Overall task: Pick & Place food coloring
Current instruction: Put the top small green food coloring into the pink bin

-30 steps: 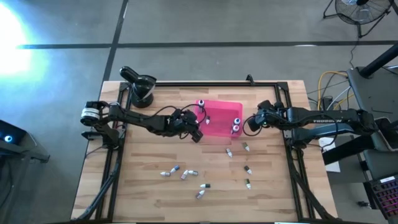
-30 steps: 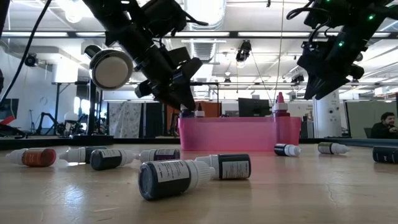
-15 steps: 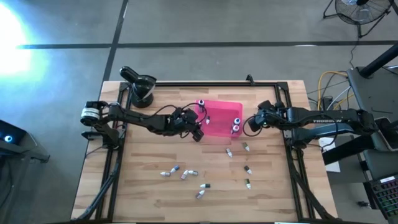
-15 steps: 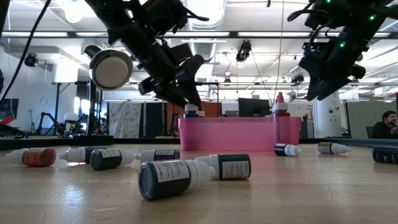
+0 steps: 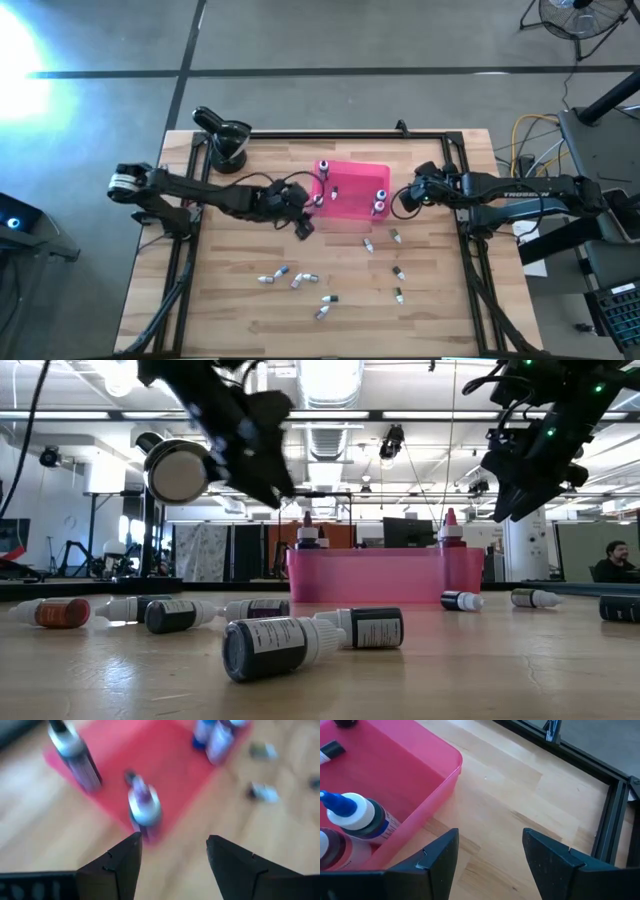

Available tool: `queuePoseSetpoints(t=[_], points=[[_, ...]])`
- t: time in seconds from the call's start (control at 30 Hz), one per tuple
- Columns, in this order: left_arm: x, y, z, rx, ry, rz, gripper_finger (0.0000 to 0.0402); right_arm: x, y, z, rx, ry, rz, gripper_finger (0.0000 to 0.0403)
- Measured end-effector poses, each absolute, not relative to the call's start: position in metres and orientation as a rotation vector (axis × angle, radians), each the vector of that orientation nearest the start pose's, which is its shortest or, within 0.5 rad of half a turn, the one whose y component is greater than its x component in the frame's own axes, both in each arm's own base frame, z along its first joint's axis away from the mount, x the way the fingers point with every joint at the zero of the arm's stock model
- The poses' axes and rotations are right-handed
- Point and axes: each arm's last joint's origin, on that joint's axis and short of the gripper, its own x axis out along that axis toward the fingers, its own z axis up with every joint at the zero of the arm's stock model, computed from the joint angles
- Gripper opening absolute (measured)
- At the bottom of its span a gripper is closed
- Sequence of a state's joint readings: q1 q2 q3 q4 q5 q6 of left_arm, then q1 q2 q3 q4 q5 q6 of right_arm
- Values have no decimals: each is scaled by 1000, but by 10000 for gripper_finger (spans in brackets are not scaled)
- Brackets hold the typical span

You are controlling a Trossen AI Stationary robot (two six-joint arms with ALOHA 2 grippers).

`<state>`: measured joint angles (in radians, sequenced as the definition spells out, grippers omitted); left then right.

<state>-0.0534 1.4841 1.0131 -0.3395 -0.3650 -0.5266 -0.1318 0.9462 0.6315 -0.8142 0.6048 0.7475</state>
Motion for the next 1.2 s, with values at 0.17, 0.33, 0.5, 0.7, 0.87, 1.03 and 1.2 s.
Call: queuePoseSetpoints(t=[0.17,0.33,0.5,0.7,0.87,1.03,1.2], points=[[285,-26,239,-420,895,388,197,153,-37,216,357,818,-1018,214],[273,-60,233,-327,1026,256,197,154,-37,215,317,838,-996,214],[270,-84,224,-232,1074,169,197,155,-36,215,341,859,-948,214],[271,-89,218,-283,1094,207,197,152,-25,209,551,1062,-650,214],[271,-89,217,-273,1090,218,197,147,-12,206,717,1190,-503,214],[268,-87,211,-241,1096,243,197,147,5,199,722,1243,-389,214],[262,-85,201,-289,1119,291,197,149,18,192,711,1209,-410,214]])
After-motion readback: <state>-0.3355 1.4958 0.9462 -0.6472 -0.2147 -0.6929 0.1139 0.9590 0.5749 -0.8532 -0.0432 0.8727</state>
